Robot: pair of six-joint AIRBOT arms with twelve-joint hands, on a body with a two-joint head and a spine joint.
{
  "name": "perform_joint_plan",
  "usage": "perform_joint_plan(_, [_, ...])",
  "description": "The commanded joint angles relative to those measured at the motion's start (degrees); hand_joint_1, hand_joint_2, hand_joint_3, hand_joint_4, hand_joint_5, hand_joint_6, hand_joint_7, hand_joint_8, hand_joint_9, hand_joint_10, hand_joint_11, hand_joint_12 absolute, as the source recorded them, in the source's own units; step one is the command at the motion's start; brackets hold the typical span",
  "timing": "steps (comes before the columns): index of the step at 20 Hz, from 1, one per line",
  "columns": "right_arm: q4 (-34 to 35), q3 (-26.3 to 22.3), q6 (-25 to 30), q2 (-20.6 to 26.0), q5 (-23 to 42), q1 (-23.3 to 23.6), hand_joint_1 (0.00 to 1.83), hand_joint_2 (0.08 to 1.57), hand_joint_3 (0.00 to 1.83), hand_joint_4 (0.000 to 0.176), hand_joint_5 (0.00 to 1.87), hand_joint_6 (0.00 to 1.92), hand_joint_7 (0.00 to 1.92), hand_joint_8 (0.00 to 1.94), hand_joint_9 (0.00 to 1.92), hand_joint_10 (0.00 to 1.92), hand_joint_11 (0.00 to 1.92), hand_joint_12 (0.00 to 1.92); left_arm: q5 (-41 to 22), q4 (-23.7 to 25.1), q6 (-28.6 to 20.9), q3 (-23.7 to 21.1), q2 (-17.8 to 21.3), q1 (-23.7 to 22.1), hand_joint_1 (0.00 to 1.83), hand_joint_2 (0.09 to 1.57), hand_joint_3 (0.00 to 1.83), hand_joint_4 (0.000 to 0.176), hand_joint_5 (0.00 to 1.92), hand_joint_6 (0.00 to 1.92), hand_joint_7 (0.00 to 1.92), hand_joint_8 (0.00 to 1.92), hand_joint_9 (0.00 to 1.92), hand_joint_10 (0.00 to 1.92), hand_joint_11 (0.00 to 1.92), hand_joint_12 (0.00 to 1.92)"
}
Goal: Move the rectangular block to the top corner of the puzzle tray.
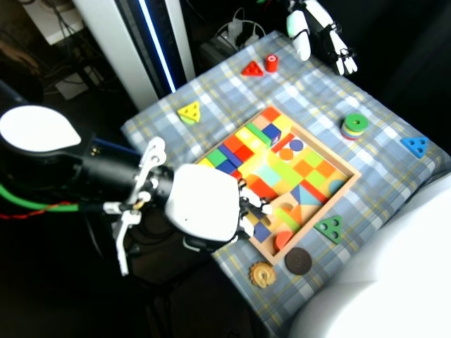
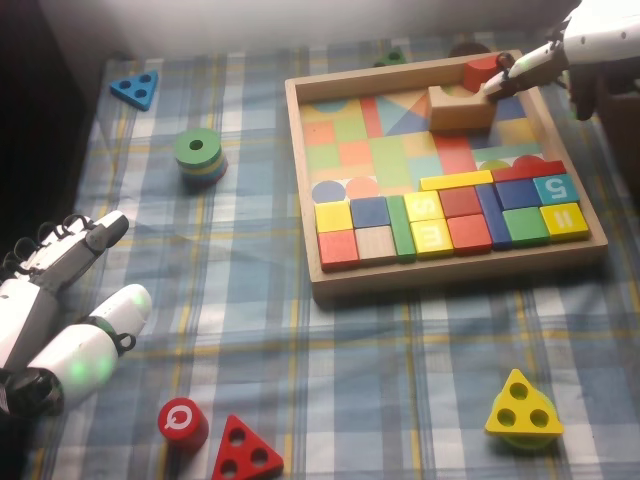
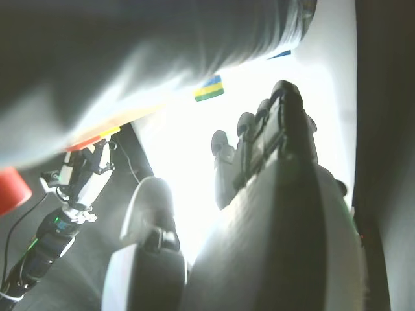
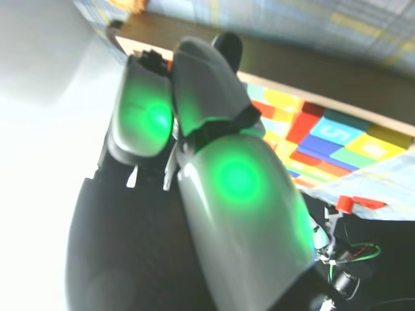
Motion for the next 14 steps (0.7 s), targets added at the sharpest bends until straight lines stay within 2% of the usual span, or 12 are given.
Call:
perform_joint_plan(1, [0.5,0.5,-0.4,-0.1,-2.1,0.3,1.73,1.15,0.01,0.0,0.34,0.0,1.29,1.94,1.5,1.92,1.59,1.92,-6.3,2.6,-0.4,0.1,0.4,-0.2,0.41,1.37,0.0,0.054,0.32,0.01,0.16,0.01,0.01,0.0,0.0,0.0])
perform_joint_plan(3, [0.3,1.0,-0.4,-0.2,-2.5,0.3,1.77,1.14,0.0,0.0,0.34,0.0,1.32,1.94,1.53,1.92,1.62,1.92,-6.3,2.6,-0.4,0.1,0.4,-0.2,0.39,1.38,0.0,0.063,0.32,0.0,0.16,0.0,0.01,0.0,0.0,0.0])
perform_joint_plan(6, [0.3,1.8,-0.4,-0.7,-2.9,0.3,1.83,1.14,0.0,0.0,0.32,0.0,1.39,1.94,1.59,1.92,1.65,1.92,-6.3,2.6,-0.4,0.1,0.4,-0.2,0.39,1.38,0.0,0.061,0.32,0.0,0.16,0.0,0.01,0.0,0.0,0.0])
perform_joint_plan(8, [0.0,2.2,-0.4,-1.0,-3.2,0.3,1.8,1.14,0.0,0.0,0.33,0.0,1.34,1.94,1.56,1.92,1.63,1.92,-6.3,2.6,-0.4,0.1,0.4,-0.2,0.38,1.38,0.0,0.061,0.31,0.0,0.14,0.0,0.0,0.0,0.0,0.0])
perform_joint_plan(9, [-0.1,2.4,-0.4,-1.0,-3.3,0.3,1.83,1.13,0.0,0.0,0.32,0.0,1.36,1.94,1.59,1.92,1.65,1.92,-6.3,2.6,-0.4,0.1,0.4,-0.2,0.39,1.38,0.0,0.072,0.31,0.0,0.14,0.0,0.0,0.0,0.0,0.0])
perform_joint_plan(10, [-0.1,2.6,-0.4,-1.1,-3.5,0.3,1.83,1.14,0.0,0.0,0.31,0.0,1.36,1.94,1.59,1.92,1.65,1.92,-6.3,2.6,-0.4,0.1,0.4,-0.2,0.38,1.39,0.0,0.073,0.31,0.0,0.14,0.0,0.0,0.0,0.0,0.0])
perform_joint_plan(11, [-0.1,2.9,-0.4,-1.3,-3.6,0.3,1.83,1.13,0.0,0.0,0.32,0.0,1.36,1.94,1.6,1.92,1.65,1.92,-6.3,2.6,-0.4,0.0,0.4,-0.2,0.39,1.39,0.0,0.059,0.32,0.0,0.15,0.0,0.0,0.0,0.0,0.0])
perform_joint_plan(13, [0.0,3.2,-0.4,-1.4,-3.7,0.3,1.81,1.14,0.0,0.0,0.32,0.0,1.35,1.94,1.59,1.92,1.64,1.92,-6.3,2.6,-0.4,0.0,0.4,-0.2,0.38,1.39,0.0,0.059,0.32,0.0,0.15,0.0,0.0,0.0,0.0,0.0])
perform_joint_plan(14, [0.0,3.2,-0.4,-1.4,-3.8,0.3,1.81,1.14,0.0,0.0,0.33,0.0,1.36,1.94,1.6,1.92,1.65,1.92,-6.4,2.6,-0.4,0.0,0.4,-0.2,0.37,1.38,0.0,0.065,0.31,0.0,0.14,0.0,0.0,0.0,0.0,0.0])
